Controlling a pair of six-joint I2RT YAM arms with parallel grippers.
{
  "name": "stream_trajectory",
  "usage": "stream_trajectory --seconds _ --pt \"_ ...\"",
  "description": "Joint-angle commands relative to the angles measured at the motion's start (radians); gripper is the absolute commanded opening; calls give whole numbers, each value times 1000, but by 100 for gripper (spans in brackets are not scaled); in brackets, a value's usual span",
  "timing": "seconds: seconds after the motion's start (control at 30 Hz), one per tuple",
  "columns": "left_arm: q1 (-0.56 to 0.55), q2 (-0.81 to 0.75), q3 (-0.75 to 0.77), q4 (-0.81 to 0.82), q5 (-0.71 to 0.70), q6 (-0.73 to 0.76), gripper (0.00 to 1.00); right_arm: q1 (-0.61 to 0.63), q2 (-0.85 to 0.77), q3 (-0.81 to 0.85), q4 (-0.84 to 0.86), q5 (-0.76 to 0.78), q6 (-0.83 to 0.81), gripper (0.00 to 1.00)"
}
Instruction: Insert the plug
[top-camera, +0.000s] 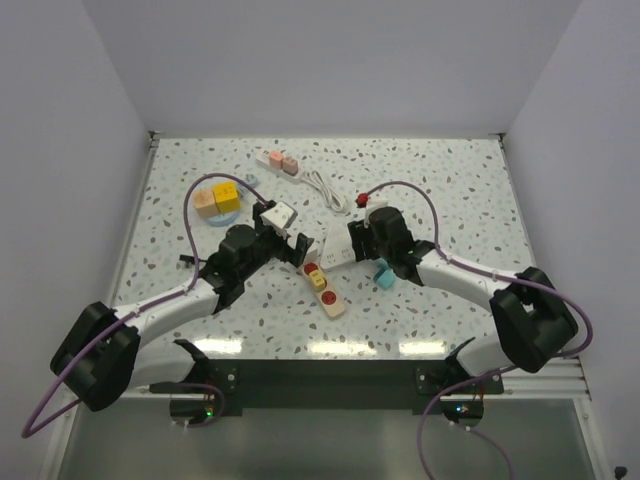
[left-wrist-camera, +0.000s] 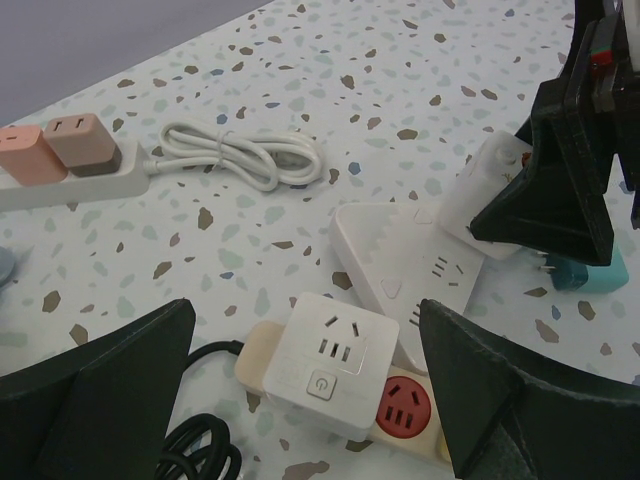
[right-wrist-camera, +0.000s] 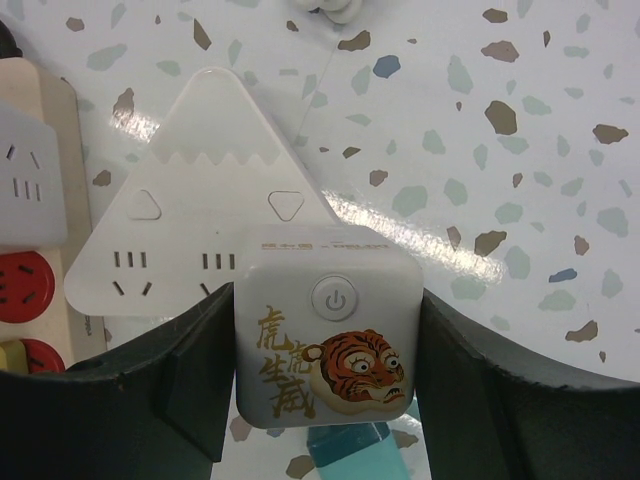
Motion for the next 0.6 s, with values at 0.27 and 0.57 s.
stream_trajectory --seconds 0.27,0.57 --pt "11 -26 20 19 16 -17 100 40 128 14 -34 52 26 0" --pt "11 -22 22 19 13 -17 100 46 121 -32 -26 60 71 0"
